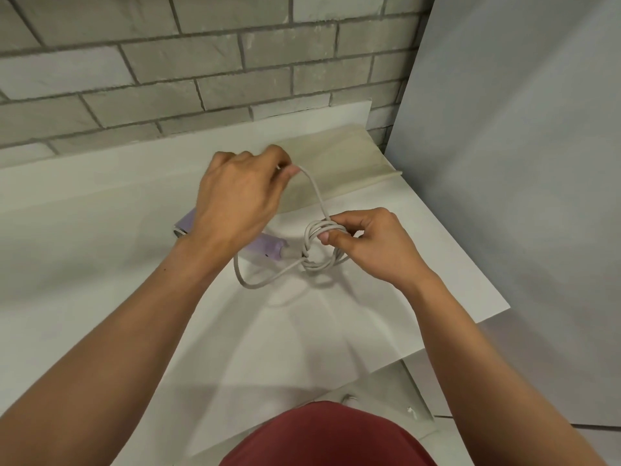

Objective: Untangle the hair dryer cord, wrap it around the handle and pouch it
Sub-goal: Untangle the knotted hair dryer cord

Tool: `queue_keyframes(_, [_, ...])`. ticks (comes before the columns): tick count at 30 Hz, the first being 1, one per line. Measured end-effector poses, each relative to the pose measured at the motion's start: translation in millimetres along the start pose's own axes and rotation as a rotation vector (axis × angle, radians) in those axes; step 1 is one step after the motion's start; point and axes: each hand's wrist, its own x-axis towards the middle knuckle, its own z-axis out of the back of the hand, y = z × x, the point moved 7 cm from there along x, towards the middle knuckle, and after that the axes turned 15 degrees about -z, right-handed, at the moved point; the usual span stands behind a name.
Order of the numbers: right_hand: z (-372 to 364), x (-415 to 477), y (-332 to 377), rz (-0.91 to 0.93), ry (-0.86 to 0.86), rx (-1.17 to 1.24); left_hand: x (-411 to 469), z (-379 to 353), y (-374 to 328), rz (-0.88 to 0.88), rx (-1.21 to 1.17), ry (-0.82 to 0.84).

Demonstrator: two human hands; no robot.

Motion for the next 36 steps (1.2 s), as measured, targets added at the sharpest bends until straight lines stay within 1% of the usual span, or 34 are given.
queue_keyframes(3, [-1.0, 2.6, 3.4, 0.011, 0.023, -0.025, -12.0, -3.4, 18.6, 0.201, -0.083, -0.024])
queue_keyframes(5, [-0.9, 5.4, 4.0, 0.016, 0.034, -0.074, -17.3, -8.5, 26.3, 0.246, -0.067, 0.017])
queue_keyframes(6, [-1.0, 6.3, 3.5, 0.016, 0.042, -0.098, -17.4, -11.2, 27.5, 0.225, -0.037, 0.056])
queue_keyframes(8, [-1.7, 6.6, 2.1, 0.016, 0.057, -0.129, -15.0, -16.5, 21.1, 0.103, 0.013, 0.167])
queue_keyframes(9, [-1.6, 6.9, 2.3, 0.02, 0.054, -0.136, -11.8, -18.2, 12.4, -0.007, 0.024, 0.221])
queue_keyframes(11, [0.1, 7.4, 4.4, 0.038, 0.031, -0.145, -6.4, -23.5, -12.1, -0.282, 0.032, 0.329])
queue_keyframes(12, [1.1, 7.4, 6.7, 0.053, 0.02, -0.152, -5.3, -27.1, -23.0, -0.386, 0.027, 0.379])
queue_keyframes(13, [1.7, 6.8, 9.5, 0.069, 0.013, -0.161, -4.8, -31.3, -29.4, -0.452, 0.026, 0.424])
queue_keyframes(14, [2.0, 6.2, 11.7, 0.079, 0.01, -0.164, -4.2, -35.1, -31.9, -0.483, 0.048, 0.461])
queue_keyframes(16, [3.3, 5.5, 11.9, 0.062, 0.009, -0.13, -3.2, -37.6, -27.2, -0.452, 0.12, 0.496])
queue_keyframes(18, [7.2, 5.8, 8.5, 0.028, 0.001, -0.074, -1.2, -34.1, -19.3, -0.39, 0.152, 0.453])
queue_keyframes(20, [10.5, 5.9, 4.2, 0.003, 0.014, -0.068, 3.0, -23.5, -5.5, -0.284, 0.146, 0.324])
queue_keyframes(22, [10.3, 3.9, 1.8, -0.003, 0.051, -0.077, 1.7, -8.8, 15.7, -0.115, 0.133, 0.151])
queue_keyframes(23, [9.2, 3.2, 0.5, -0.007, 0.063, -0.068, -2.1, -3.9, 25.0, -0.037, 0.122, 0.109])
queue_keyframes(25, [6.1, 3.1, -1.9, -0.019, 0.067, -0.055, -10.0, -7.2, 35.0, 0.064, 0.082, 0.166])
queue_keyframes(27, [3.2, 3.0, -0.7, -0.01, 0.061, -0.074, -13.5, -17.3, 37.8, 0.092, 0.017, 0.221])
queue_keyframes(29, [1.1, 3.0, 0.7, 0.007, 0.067, -0.105, -12.3, -21.0, 29.0, 0.019, -0.032, 0.251])
queue_keyframes(33, [0.2, 3.2, 1.7, 0.021, 0.089, -0.139, -5.3, -22.4, -19.4, -0.38, -0.035, 0.379])
queue_keyframes(34, [0.9, 3.2, 3.7, 0.037, 0.079, -0.141, -5.7, -26.9, -28.0, -0.427, -0.037, 0.401])
queue_keyframes(36, [3.5, 2.9, 6.3, 0.054, 0.062, -0.126, -3.1, -30.5, -34.9, -0.426, 0.008, 0.417])
